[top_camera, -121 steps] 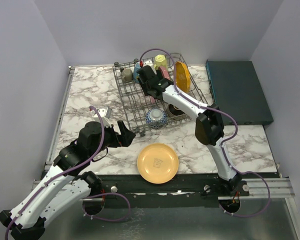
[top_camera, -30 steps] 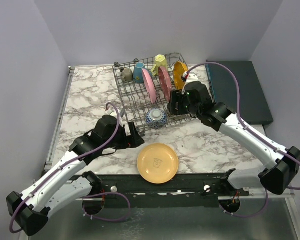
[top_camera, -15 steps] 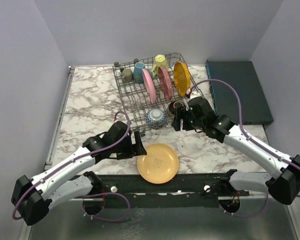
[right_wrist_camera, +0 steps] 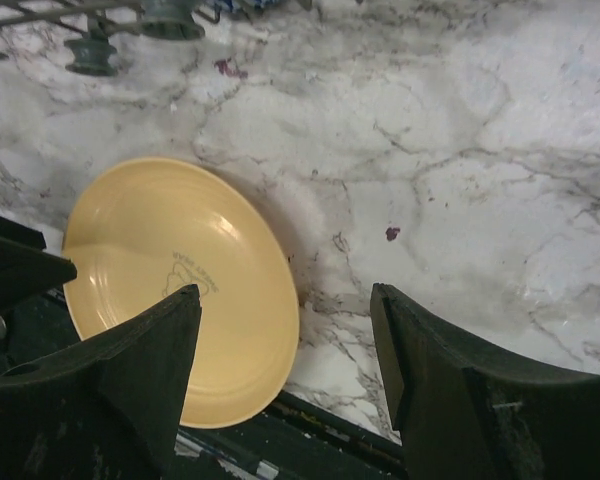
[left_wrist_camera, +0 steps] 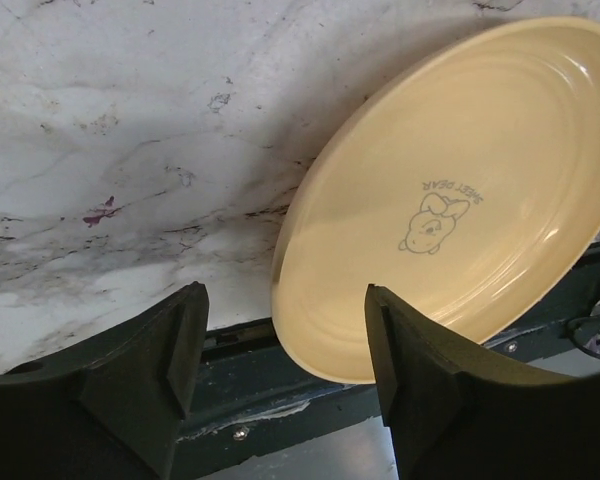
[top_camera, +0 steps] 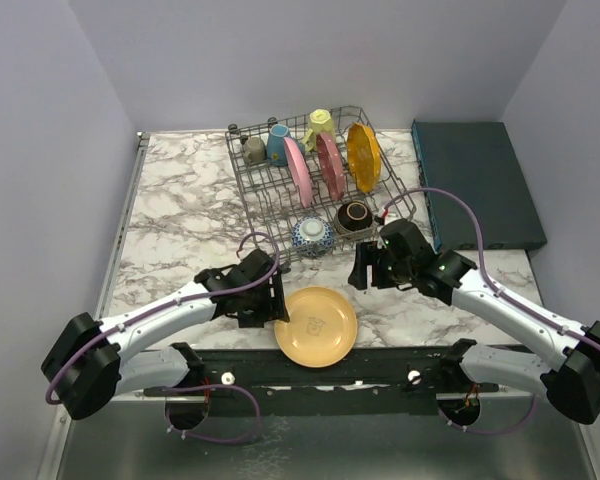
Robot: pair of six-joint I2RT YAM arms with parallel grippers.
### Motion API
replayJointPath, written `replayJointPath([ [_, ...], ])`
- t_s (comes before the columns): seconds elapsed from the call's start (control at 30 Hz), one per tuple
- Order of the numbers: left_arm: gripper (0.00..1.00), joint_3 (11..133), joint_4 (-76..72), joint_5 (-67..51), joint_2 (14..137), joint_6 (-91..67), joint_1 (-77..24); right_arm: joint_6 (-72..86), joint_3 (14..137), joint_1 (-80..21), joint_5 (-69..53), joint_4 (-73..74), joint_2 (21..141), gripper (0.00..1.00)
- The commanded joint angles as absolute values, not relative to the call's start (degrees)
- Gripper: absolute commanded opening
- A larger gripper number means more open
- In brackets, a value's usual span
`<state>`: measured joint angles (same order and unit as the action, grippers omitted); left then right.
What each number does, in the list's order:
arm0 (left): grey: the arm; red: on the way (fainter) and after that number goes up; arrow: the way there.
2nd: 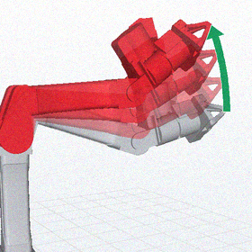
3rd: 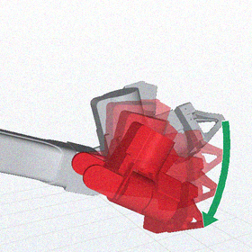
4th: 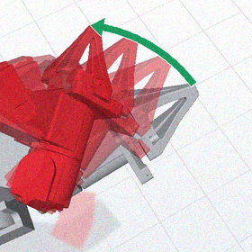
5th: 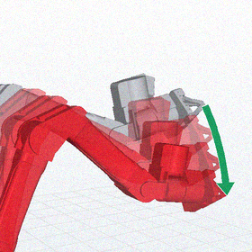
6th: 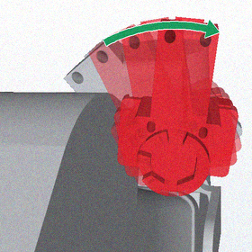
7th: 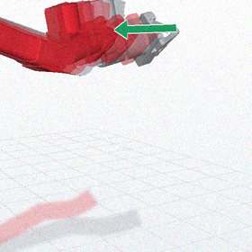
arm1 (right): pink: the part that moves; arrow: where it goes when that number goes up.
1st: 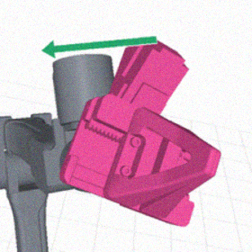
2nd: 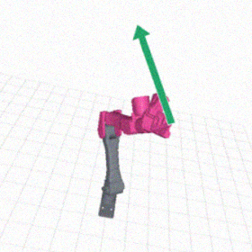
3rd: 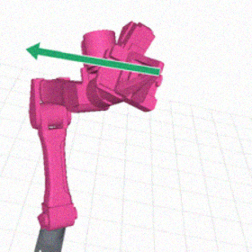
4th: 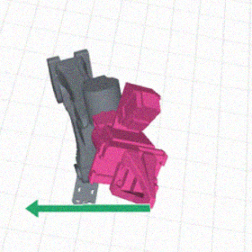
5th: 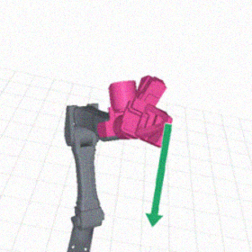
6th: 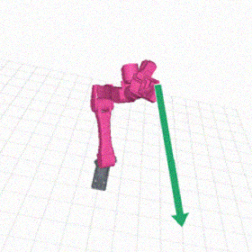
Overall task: Load the mixed dishes into the dish rack
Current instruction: Pick up the plate at the center of the board.
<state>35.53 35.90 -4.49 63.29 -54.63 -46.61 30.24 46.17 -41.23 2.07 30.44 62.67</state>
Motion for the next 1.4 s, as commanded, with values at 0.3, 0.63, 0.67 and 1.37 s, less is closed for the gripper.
replayJointPath([
  [0.3,0.47,34.4,29.5,-4.8,70.7,-54.5,-48.2,36.1,37.0,-41.2,-9.6,24.2,62.3,0.74],
  [0.63,0.00,31.1,26.4,-5.6,71.9,-54.2,-48.3,38.4,34.5,-41.2,-11.9,22.8,62.3,0.74],
  [0.67,0.00,30.9,26.2,-5.6,71.6,-54.2,-48.3,38.5,34.2,-41.2,-12.1,22.9,61.9,0.74],
  [1.37,0.00,28.6,22.4,-11.4,60.8,-56.3,-48.3,44.0,28.0,-41.2,-16.0,23.0,53.5,0.74],
])
